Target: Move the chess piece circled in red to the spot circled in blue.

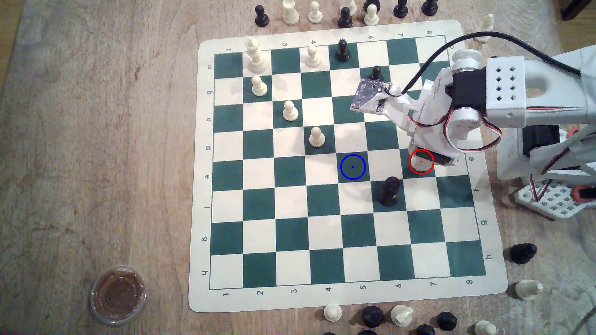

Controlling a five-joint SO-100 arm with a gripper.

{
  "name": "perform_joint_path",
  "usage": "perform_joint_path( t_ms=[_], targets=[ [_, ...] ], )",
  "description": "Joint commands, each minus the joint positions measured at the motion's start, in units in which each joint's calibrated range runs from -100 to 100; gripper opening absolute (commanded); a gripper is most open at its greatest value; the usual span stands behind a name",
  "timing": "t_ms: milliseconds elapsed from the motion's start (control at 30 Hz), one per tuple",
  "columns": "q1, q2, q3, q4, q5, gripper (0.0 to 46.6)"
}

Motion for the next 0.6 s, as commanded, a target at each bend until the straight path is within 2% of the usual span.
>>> perform_joint_path(
  t_ms=[0, 200, 367, 567],
  targets=[
    [-0.38, -1.23, -0.12, -0.36, 0.24, 0.3],
    [-0.38, -4.8, -3.93, 4.47, 0.49, 0.3],
    [-0.93, -5.39, -19.16, 17.9, 0.68, 0.3],
    [-0.38, -0.55, -29.22, 19.05, 1.9, 0.3]
  ],
)
